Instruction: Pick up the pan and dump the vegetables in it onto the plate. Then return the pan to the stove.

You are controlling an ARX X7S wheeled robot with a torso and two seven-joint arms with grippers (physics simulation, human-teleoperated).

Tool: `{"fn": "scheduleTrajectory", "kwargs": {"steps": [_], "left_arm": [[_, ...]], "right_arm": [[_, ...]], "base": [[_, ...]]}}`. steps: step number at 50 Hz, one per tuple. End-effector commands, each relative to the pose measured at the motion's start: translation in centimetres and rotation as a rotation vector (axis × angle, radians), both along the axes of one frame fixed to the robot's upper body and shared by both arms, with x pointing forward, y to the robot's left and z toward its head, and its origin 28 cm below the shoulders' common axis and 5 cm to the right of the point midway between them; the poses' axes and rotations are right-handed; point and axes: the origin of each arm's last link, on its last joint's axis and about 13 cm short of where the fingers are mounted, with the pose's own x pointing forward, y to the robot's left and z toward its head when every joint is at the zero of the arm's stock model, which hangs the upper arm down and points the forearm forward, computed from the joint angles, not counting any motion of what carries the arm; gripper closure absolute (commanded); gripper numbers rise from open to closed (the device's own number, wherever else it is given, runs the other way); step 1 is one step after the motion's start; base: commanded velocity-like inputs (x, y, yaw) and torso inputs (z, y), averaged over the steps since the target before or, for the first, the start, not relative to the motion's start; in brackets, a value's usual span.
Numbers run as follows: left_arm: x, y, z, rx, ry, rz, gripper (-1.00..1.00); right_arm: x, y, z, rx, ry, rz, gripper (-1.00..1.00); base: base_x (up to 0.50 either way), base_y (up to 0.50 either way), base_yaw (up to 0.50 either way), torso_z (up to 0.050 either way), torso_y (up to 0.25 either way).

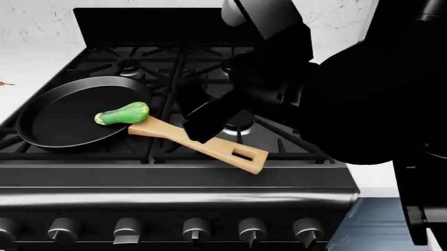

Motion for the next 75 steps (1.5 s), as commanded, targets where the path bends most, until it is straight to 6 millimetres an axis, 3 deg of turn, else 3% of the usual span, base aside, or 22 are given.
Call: {"fn": "scheduleTrajectory", "kwargs": {"steps": [1, 31, 47, 75], "left_arm": [[0.0, 0.0, 0.0, -0.001, 0.001, 0.001, -1.0], [0.2, -0.1, 0.0, 0.003, 0.008, -0.003, -1.0], [0.1, 0.0, 0.0, 0.0, 0.002, 0.0, -1.0], [0.0, 0.1, 0.0, -0.002, 0.001, 0.003, -1.0]], "right_arm": [[0.4, 0.4, -0.4, -0.098, 0.106, 0.031, -1.0], [5.1, 2.6, -6.7, -0.093, 0.206, 0.038, -1.0], [5.7, 3.4, -9.3, -0.141, 0.268, 0.053, -1.0], [7.3, 4.8, -11.7, -0.187, 0.307, 0.04, -1.0]], "base": [[0.0, 0.0, 0.0, 0.0, 0.0], [0.0, 0.0, 0.0, 0.0, 0.0], [0.0, 0.0, 0.0, 0.0, 0.0], [0.0, 0.0, 0.0, 0.0, 0.0]]}}
